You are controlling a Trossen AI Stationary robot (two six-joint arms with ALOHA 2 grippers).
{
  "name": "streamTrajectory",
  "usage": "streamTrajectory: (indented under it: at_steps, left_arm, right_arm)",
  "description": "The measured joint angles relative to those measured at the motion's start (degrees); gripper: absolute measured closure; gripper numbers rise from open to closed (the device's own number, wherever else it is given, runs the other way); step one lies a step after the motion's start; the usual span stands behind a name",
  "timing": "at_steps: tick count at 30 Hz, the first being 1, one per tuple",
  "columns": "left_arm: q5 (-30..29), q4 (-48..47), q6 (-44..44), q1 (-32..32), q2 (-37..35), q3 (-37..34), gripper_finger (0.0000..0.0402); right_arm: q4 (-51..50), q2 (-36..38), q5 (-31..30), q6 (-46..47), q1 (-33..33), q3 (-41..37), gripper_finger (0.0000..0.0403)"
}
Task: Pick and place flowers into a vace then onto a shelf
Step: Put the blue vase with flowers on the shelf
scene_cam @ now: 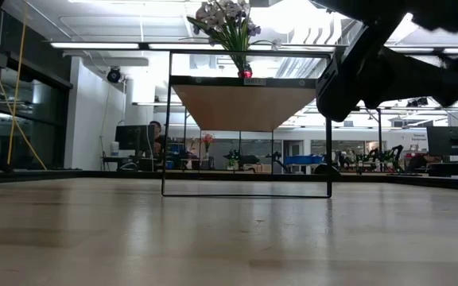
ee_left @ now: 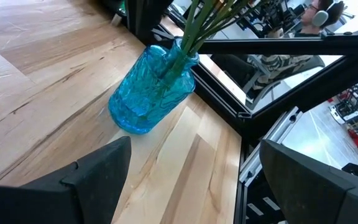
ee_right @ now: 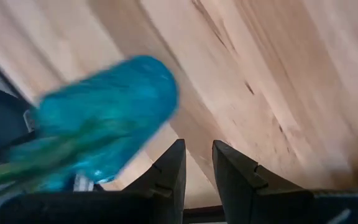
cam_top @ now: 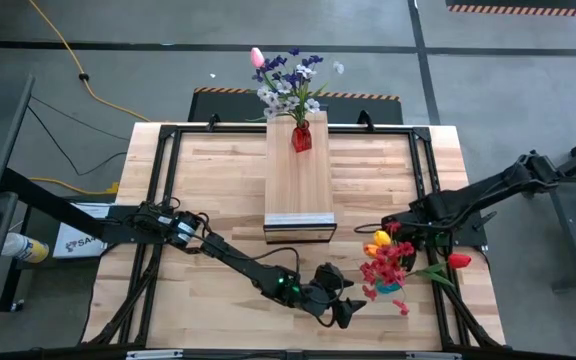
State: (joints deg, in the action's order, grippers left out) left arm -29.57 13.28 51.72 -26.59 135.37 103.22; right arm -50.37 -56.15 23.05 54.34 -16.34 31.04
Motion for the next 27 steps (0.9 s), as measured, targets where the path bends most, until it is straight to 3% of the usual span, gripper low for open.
streamTrajectory:
  at_steps: [9,27]
  left_arm:
    - [0.0,0.0,1.2,0.0,0.0,0.0,0.0016]
    - [-0.2,-0.2,1.2,0.0,-0.1,0.0,0.0016]
  right_arm:
    - [11.9,2.0,8.7,7.5,0.0,-11.3,0.0332]
    - [19.3,7.0,7.4,11.8,0.0,-11.7,0.0332]
